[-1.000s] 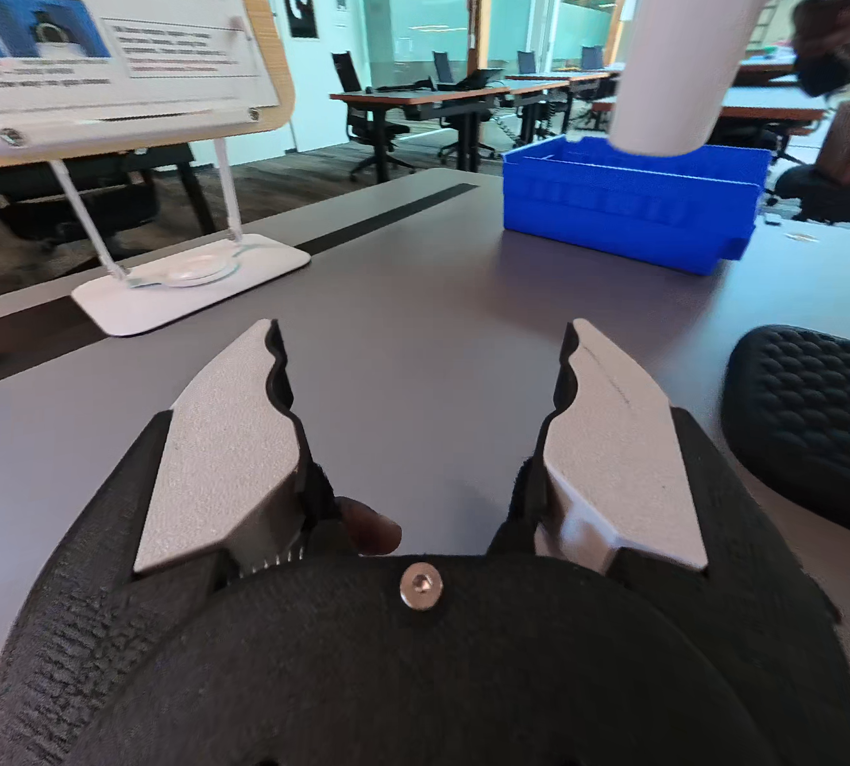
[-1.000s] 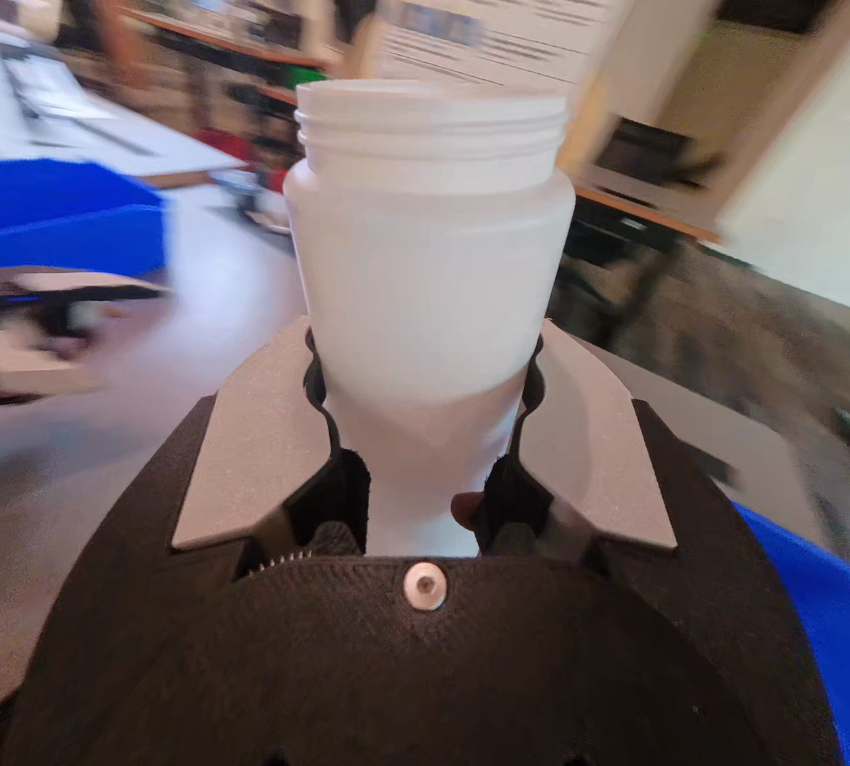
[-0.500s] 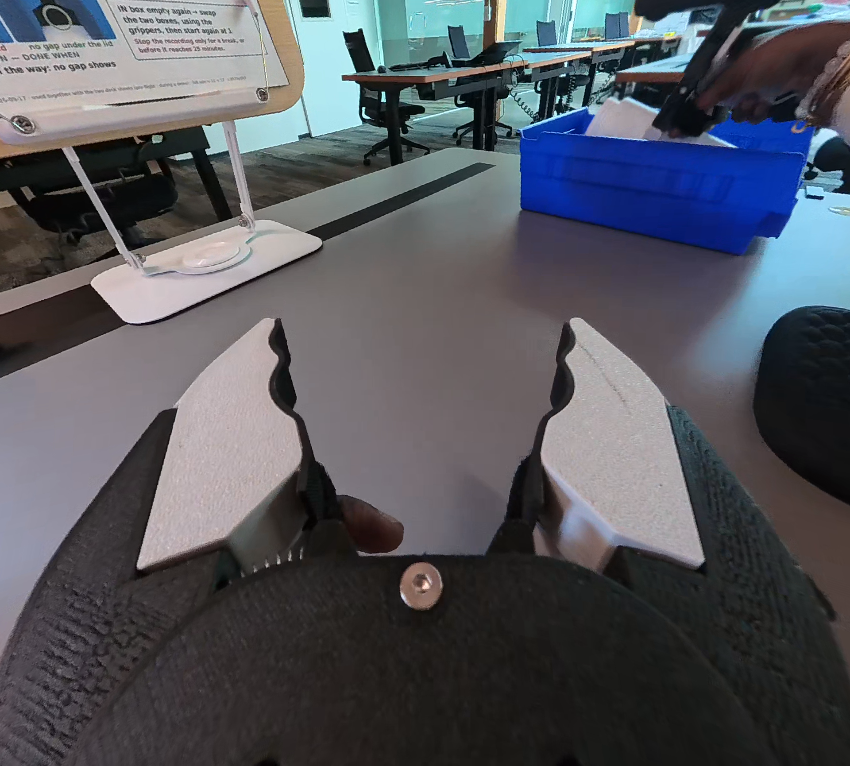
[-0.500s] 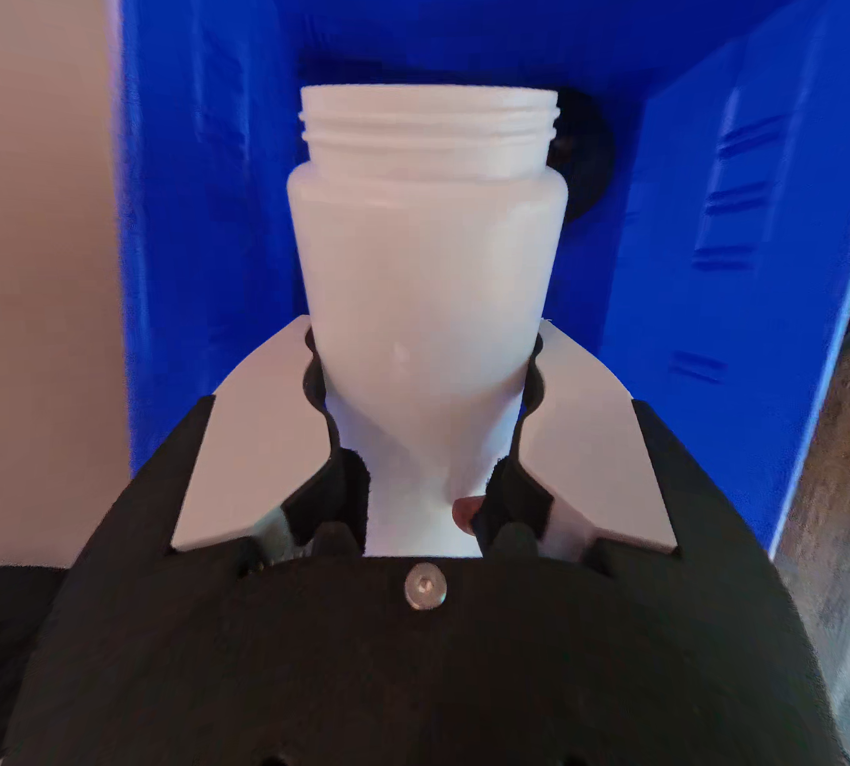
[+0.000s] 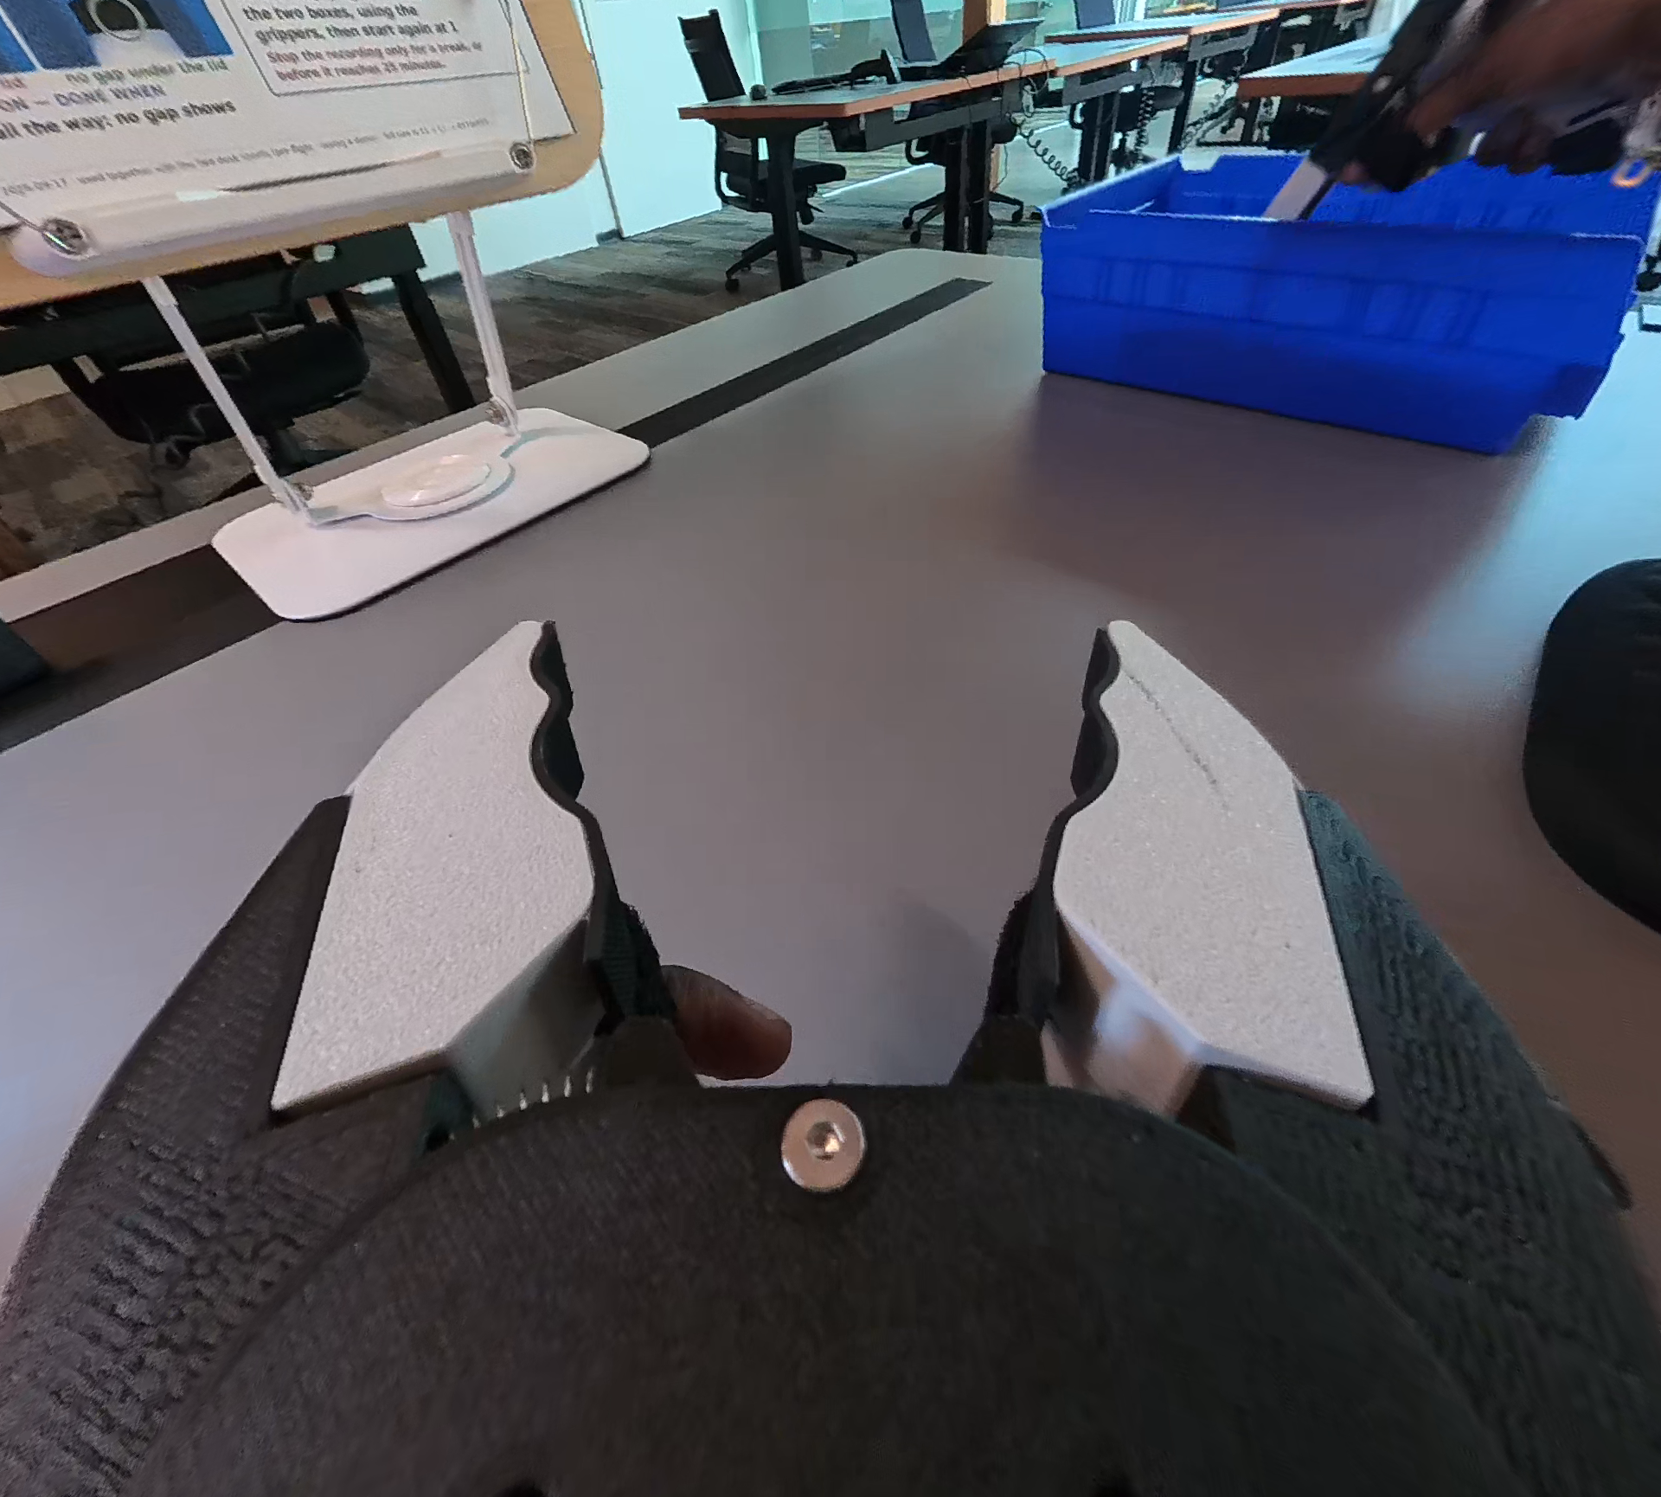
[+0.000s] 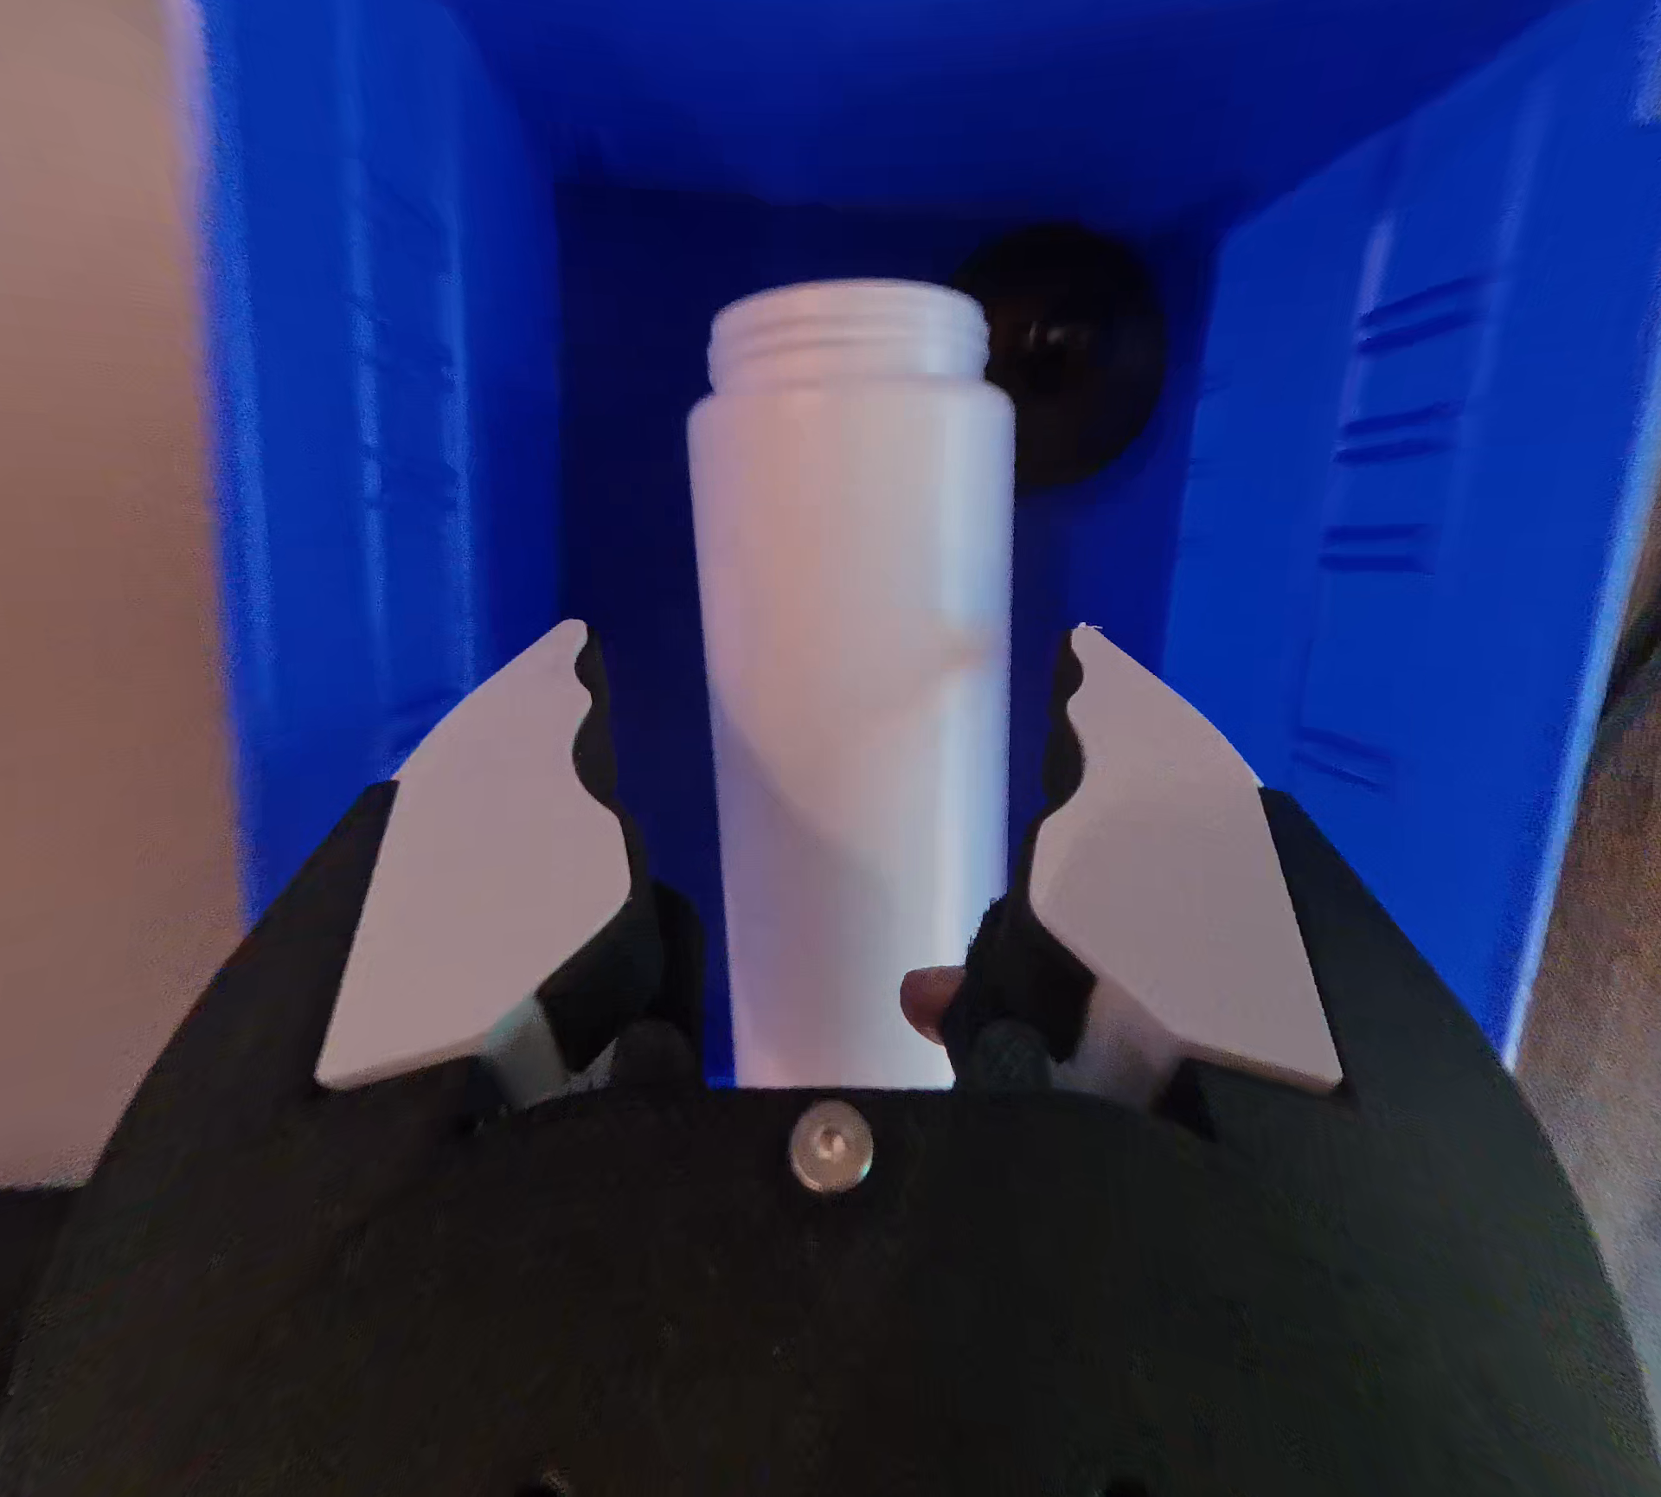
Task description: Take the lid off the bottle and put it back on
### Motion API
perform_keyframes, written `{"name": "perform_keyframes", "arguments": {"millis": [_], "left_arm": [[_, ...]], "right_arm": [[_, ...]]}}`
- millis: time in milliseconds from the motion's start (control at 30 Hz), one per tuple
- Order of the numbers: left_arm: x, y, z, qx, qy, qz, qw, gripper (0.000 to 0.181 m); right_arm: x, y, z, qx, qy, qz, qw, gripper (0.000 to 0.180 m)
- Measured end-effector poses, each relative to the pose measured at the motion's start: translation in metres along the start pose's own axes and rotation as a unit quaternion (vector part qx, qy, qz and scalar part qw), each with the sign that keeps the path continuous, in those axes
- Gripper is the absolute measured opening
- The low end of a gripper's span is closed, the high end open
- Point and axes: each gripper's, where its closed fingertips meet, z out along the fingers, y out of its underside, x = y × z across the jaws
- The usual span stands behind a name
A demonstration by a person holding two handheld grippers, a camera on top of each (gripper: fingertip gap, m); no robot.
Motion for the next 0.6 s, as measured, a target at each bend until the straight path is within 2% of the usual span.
{"name": "perform_keyframes", "arguments": {"millis": [133,267,400,600], "left_arm": [[-0.007,-0.023,-0.017,0.008,-0.02,-0.008,1.0,0.108],[-0.019,-0.059,-0.067,0.002,-0.087,0.012,0.996,0.108],[-0.057,-0.07,-0.142,-0.024,-0.224,0.061,0.972,0.097],[-0.1,-0.022,-0.233,-0.111,-0.337,0.004,0.935,0.091]], "right_arm": [[-0.021,-0.019,-0.06,0.199,-0.026,0.0,0.98,0.098],[-0.064,0.009,-0.116,0.317,-0.095,-0.007,0.944,0.097],[-0.09,0.055,-0.13,0.347,-0.108,-0.041,0.931,0.092],[-0.09,0.101,-0.087,0.263,-0.064,-0.076,0.96,0.081]]}}
